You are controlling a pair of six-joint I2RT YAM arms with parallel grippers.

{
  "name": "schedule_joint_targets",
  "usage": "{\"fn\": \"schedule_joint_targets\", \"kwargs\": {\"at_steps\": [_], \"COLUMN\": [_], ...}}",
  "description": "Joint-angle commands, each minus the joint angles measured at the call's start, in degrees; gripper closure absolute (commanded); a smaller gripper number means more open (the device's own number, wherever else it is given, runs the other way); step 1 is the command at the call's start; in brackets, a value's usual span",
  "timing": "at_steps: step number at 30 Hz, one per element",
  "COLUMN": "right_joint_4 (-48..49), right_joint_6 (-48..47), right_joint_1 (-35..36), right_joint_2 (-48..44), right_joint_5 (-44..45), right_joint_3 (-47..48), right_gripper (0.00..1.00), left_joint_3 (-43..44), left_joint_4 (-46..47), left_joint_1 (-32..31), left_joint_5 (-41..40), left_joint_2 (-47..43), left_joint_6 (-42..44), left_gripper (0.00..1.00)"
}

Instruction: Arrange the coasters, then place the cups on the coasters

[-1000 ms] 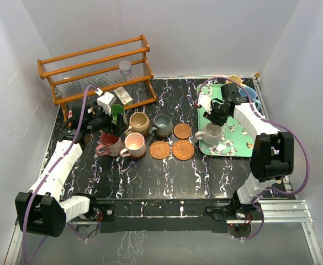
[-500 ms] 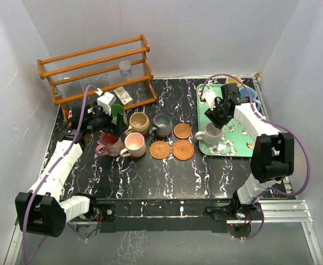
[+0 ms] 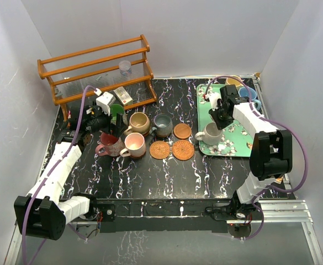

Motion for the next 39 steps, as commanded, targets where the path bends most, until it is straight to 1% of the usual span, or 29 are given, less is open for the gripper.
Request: {"fn": "schedule_joint_targets", "kwargs": {"at_steps": [1, 6, 8, 11, 14, 18, 26, 32, 39], "right_joint_4": [-0.65, -0.84, -0.89, -1.52, -1.24, -0.22, -0.84, -0.65, 1.03], "right_joint_6": [2.43, 3.41, 4.27, 5.64, 7.92, 13.43, 18.81, 22.49, 25.0], "right_joint_1": [0.24, 1.51, 2.48, 5.49, 10.19, 16.39, 25.62, 32.05, 36.44], "right_joint_2": [-0.84, -4.27, -5.87, -8.06, -9.65, -9.85, -5.65, -1.03, 3.93], "right_joint_5": [0.2, 0.5, 1.07, 1.95, 4.47, 5.83, 3.02, 5.01, 9.01], "right_joint_3": [3.14, 4.46, 5.28, 6.9, 7.67, 8.61, 12.89, 17.08, 18.49], "right_gripper": [0.89, 0.98, 1.0, 1.0, 1.0, 1.0, 1.0, 1.0, 1.0], "left_joint_3": [-0.25, 1.13, 1.73, 2.64, 3.93, 6.47, 10.15, 10.94, 12.64], "left_joint_4": [0.68, -0.43, -0.95, -1.7, -2.38, -3.22, -3.01, -3.48, -5.65], "left_joint_1": [0.25, 0.26, 0.25, 0.25, 0.25, 0.25, 0.26, 0.25, 0.34], "left_joint_5": [1.33, 1.0, 0.83, 0.52, 0.02, -1.32, -5.48, -7.9, -9.47], "left_joint_2": [-1.43, -0.74, -0.35, 0.57, 1.87, 4.11, 6.84, 8.89, 10.18], "left_joint_6": [0.22, 1.06, 1.5, 2.29, 2.81, 2.53, 3.23, 3.34, 4.52], "left_gripper": [0.04, 0.04, 0.04, 0.04, 0.04, 0.03, 0.03, 0.03, 0.03]}}
